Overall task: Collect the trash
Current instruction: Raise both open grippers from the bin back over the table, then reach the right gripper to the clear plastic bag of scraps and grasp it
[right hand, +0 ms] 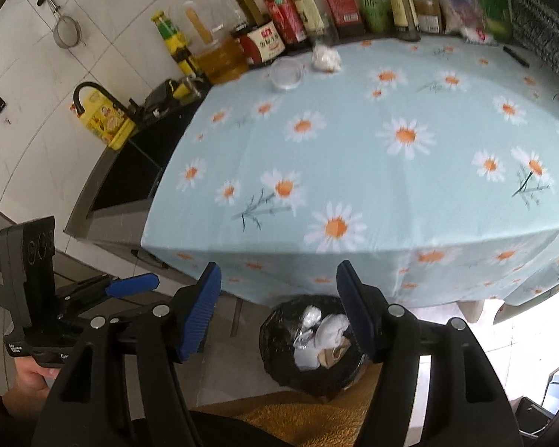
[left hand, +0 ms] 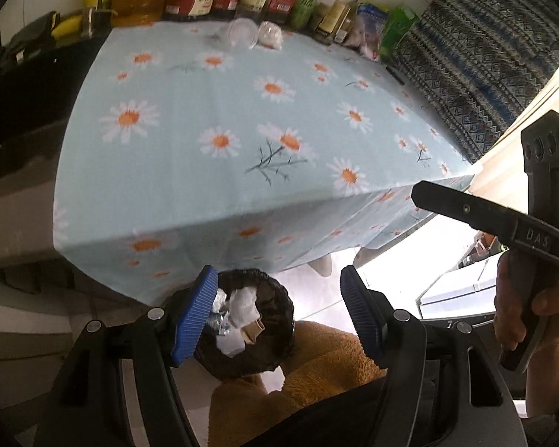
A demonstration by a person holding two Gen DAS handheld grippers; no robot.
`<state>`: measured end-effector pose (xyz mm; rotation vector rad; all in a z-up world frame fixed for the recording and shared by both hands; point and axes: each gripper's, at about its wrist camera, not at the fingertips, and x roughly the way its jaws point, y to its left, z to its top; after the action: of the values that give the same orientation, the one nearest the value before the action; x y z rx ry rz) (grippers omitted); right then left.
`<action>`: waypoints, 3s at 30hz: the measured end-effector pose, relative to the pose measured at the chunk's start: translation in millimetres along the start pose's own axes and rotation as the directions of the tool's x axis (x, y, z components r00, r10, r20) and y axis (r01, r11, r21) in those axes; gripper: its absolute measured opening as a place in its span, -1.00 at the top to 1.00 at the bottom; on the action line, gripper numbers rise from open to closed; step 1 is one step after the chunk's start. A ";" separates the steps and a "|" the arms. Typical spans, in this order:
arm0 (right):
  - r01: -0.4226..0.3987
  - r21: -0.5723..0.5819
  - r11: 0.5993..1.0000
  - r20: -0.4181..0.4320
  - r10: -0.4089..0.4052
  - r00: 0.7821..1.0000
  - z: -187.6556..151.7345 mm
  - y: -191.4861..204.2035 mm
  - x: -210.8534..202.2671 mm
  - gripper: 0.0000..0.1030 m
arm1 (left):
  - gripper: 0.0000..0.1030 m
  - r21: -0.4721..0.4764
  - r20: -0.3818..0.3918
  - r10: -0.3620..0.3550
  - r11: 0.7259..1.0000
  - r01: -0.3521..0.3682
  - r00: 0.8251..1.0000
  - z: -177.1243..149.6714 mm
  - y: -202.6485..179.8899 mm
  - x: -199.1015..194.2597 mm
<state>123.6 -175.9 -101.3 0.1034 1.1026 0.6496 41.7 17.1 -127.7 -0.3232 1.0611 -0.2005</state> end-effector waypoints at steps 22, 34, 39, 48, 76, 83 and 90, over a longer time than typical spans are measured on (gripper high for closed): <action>-0.066 -0.128 0.990 0.001 0.067 0.998 118.4 -24.4 33.6 -0.37 | -0.29 -0.103 0.128 0.105 0.990 -0.092 0.986 81.2 1.2 -4.9; -0.096 -0.165 0.982 -0.001 0.097 0.995 200.9 -61.9 64.2 -0.42 | -0.29 -0.174 0.120 0.166 0.974 -0.144 0.979 131.1 -2.5 16.7; -0.100 -0.176 0.979 0.002 0.102 0.995 238.2 -79.3 79.1 -0.51 | -0.29 -0.208 0.105 0.202 0.962 -0.177 0.974 148.2 -1.7 24.2; -0.098 -0.209 0.973 -0.050 0.089 0.995 295.3 -98.7 126.2 -0.52 | -0.46 -0.290 0.121 0.256 0.933 -0.213 0.959 162.2 -1.7 27.8; -0.050 -0.317 0.947 -0.207 -0.018 0.978 316.6 -77.8 232.5 0.03 | -0.46 -0.445 0.105 0.360 0.851 -0.280 0.927 155.0 15.5 26.5; -0.065 -0.327 0.943 -0.195 0.000 0.981 316.7 -75.7 219.1 0.05 | -0.46 -0.433 0.110 0.353 0.859 -0.275 0.929 161.4 12.0 29.5; -0.092 -0.319 0.943 -0.181 0.035 0.983 314.1 -80.4 194.8 0.05 | -0.46 -0.401 0.118 0.345 0.875 -0.273 0.931 173.4 6.0 32.6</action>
<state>482.6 -63.3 -140.7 -0.2078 1.1464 0.9049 209.8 40.7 -79.0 -0.5027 0.9461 0.3266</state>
